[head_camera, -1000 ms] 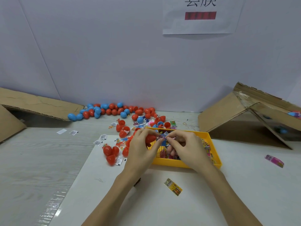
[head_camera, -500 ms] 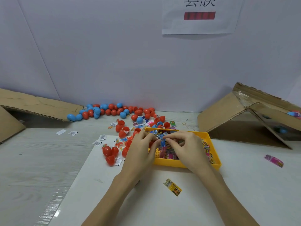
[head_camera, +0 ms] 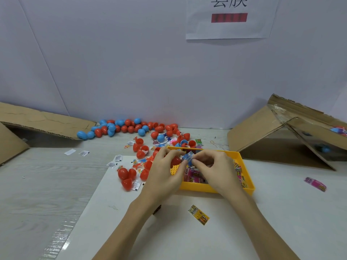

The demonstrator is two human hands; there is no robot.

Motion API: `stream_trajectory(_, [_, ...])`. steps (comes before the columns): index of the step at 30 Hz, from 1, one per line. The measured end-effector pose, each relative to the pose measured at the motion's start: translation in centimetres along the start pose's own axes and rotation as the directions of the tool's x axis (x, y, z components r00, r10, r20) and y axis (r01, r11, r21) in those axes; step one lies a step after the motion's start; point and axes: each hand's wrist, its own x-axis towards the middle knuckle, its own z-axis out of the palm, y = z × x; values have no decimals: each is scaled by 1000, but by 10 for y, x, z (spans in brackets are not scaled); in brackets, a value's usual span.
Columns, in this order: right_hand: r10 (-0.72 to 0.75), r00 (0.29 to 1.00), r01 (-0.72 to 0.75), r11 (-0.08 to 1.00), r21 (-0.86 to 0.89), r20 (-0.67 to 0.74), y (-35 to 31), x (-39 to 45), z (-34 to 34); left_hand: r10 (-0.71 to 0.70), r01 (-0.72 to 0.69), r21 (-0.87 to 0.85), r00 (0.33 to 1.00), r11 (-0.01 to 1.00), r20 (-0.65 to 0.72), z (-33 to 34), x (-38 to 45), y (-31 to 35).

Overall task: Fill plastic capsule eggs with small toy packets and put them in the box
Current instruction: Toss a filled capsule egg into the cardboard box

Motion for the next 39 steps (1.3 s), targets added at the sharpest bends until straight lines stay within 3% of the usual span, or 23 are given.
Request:
stream_trajectory(5, [154,987,-139,955,261,-36,2,3,-3,-69,79,-173,996,982,62,-1,2,3])
stream_trajectory(8, [151,987,-132,958,253,-58,3,3,-1,-41,46,-211,999,976,31,0,1,5])
stream_trajectory(19, [118,992,-96,942,322,-49,-2,1,-3,-140,134,-354,990,926,8,-2,3,7])
stream_trajectory(26, [124,992,-114,954,276,-19,-2,1,-1,-179,160,-424,984,892,-6,-5,6,4])
stream_trajectory(34, [203,970,-245,828,504,137,-3,2,1,-233,205,-481,972,852,2,-5,6,7])
stream_trajectory(39, [160,983,-183,845,503,87,-6,1,2,-237,199,-462,971,864,-26,-5,5,7])
